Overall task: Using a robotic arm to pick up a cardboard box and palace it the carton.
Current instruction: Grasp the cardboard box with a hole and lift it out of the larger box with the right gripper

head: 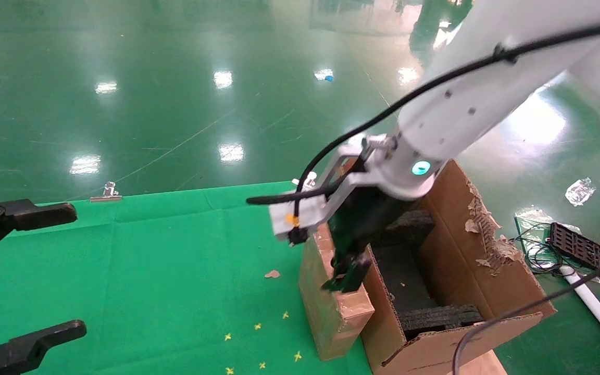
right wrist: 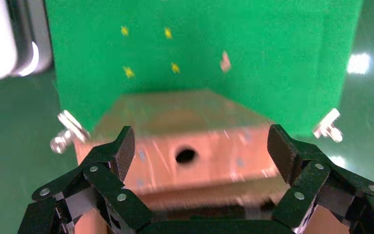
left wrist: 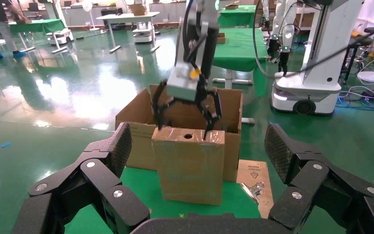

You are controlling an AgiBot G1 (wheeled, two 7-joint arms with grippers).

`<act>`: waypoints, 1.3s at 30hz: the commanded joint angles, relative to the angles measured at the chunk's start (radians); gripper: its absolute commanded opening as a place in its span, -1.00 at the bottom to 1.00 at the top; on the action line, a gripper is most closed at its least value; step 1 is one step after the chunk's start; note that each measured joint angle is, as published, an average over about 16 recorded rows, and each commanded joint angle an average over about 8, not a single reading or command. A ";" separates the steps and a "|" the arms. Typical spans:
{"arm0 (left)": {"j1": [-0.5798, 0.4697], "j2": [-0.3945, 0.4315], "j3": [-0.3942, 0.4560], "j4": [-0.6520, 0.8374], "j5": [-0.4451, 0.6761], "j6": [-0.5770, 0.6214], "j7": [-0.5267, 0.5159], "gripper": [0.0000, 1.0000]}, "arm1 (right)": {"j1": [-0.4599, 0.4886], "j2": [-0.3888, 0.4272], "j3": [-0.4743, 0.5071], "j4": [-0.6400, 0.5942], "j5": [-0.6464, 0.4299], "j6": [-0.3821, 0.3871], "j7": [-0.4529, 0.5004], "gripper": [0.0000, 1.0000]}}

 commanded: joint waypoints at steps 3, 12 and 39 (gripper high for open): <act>0.000 0.000 0.000 0.000 0.000 0.000 0.000 1.00 | 0.090 -0.005 -0.096 0.001 0.026 0.005 0.011 1.00; 0.000 0.000 0.001 0.000 -0.001 0.000 0.000 1.00 | 0.137 -0.032 -0.245 0.004 0.041 0.029 0.054 1.00; -0.001 -0.001 0.003 0.000 -0.002 -0.001 0.001 1.00 | 0.168 -0.007 -0.302 -0.172 0.143 0.086 0.557 1.00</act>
